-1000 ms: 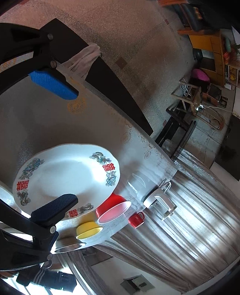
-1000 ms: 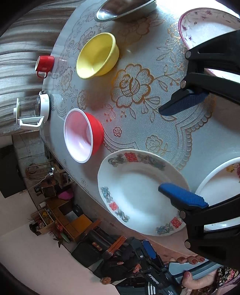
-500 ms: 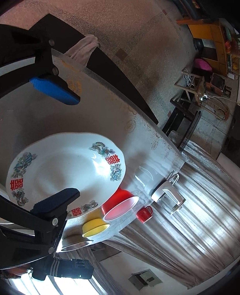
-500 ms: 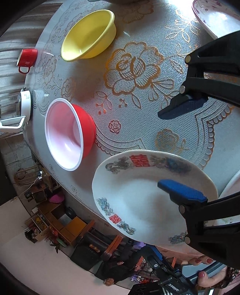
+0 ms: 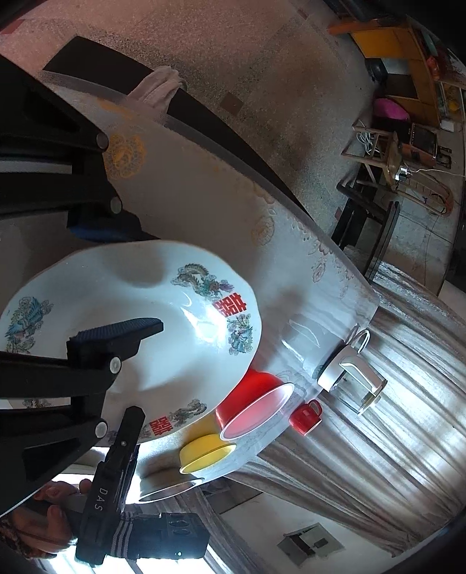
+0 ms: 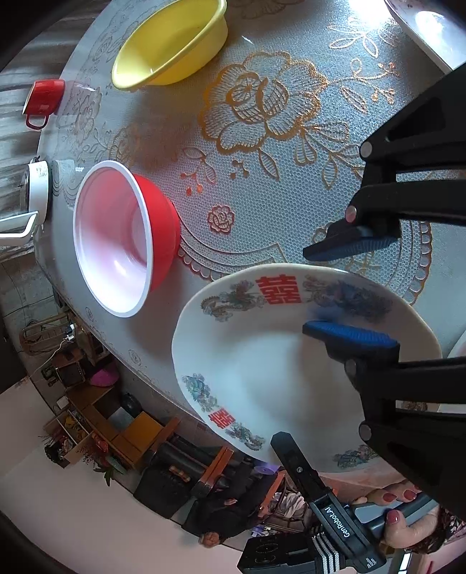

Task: Organize plates and bowls
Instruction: 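Move the right gripper to the double-happiness plate and grasp its rim, then lift the double-happiness plate and carry it over the purple-rim plate, then lower the double-happiness plate onto the purple-rim plate and open the right gripper, then move the right gripper to the pink-rose plate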

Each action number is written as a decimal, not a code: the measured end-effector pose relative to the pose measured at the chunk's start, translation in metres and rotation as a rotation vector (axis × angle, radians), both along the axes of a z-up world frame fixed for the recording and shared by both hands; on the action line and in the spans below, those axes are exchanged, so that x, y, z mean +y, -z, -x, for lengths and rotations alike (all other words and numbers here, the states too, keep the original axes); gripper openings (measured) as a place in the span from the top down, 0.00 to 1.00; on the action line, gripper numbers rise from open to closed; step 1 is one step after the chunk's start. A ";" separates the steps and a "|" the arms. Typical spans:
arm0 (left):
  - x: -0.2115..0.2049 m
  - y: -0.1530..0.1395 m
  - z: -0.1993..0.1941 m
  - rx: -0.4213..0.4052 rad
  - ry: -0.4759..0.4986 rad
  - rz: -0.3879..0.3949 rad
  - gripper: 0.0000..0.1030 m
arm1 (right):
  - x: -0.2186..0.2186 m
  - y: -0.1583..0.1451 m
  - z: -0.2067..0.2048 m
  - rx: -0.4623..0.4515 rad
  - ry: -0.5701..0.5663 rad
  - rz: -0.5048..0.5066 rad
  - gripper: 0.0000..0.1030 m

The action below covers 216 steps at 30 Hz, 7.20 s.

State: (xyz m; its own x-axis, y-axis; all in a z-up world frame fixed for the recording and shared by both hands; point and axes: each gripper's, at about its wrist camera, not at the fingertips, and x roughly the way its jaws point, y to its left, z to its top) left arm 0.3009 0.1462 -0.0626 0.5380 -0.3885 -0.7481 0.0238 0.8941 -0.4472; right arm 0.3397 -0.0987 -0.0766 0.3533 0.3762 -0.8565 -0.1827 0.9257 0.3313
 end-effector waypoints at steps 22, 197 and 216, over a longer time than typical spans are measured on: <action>-0.009 0.000 0.001 -0.023 0.013 -0.096 0.76 | 0.004 0.001 0.006 -0.013 0.007 -0.004 0.75; -0.153 -0.057 0.180 -0.237 0.127 -0.105 0.22 | -0.213 -0.063 0.296 -0.393 0.531 0.062 0.65; -0.056 -0.040 0.167 -0.169 -0.038 -0.267 0.05 | -0.041 -0.040 0.231 -0.291 0.054 0.082 0.60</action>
State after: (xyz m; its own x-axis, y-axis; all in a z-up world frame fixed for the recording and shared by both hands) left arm 0.1337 0.0906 -0.0229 0.6735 -0.1673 -0.7200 0.0419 0.9811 -0.1887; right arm 0.1083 -0.1402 -0.0367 0.6057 0.2842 -0.7432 -0.2088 0.9581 0.1962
